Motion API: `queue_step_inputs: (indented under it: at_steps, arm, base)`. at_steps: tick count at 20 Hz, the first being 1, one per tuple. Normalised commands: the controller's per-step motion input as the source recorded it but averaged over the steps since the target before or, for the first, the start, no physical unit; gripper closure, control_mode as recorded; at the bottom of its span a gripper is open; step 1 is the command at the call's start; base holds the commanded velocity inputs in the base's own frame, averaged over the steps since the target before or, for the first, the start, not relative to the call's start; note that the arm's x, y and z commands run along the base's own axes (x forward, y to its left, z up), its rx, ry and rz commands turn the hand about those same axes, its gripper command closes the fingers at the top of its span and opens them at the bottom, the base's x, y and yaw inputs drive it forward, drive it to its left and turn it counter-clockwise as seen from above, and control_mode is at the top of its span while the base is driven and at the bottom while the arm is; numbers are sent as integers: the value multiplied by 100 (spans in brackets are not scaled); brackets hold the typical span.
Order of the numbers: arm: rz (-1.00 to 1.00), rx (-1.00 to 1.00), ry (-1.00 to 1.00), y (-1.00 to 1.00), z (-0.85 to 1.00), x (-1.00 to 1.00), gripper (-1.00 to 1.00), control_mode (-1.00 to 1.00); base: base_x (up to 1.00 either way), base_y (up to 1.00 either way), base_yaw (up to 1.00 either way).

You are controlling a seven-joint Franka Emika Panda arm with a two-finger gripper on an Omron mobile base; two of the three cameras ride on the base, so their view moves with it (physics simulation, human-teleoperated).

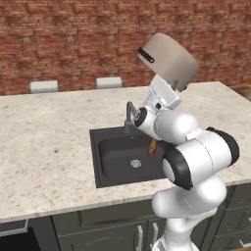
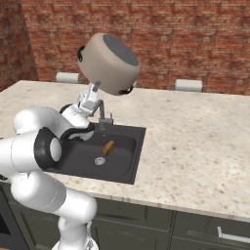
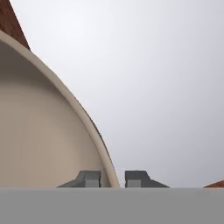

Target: Dump the potato from the pot into the sink. Then turn on the water and wash the potato. Then turn off the water and put the potato back in the pot.

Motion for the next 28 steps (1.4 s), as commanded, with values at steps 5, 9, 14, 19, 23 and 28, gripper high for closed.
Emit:
queue_step_inputs:
  at_steps: [5,9,14,19,23,28]
  arm:
    - [-11,-18,-17,7,7,-4,100,-100]
    - [-4,1,-32,-18,6,-52,100,-100]
    - [0,42,-18,-69,-1,-100,100,-100]
    - [5,52,-3,-53,-2,-99,100,-100]
    - [14,48,0,-42,-8,-69,100,-100]
    - [30,52,0,-59,-15,-28,100,-100]
  base:
    - [0,0,0]
    - [0,0,0]
    - [0,0,0]
    - [0,0,0]
    - [0,0,0]
    - [0,0,0]
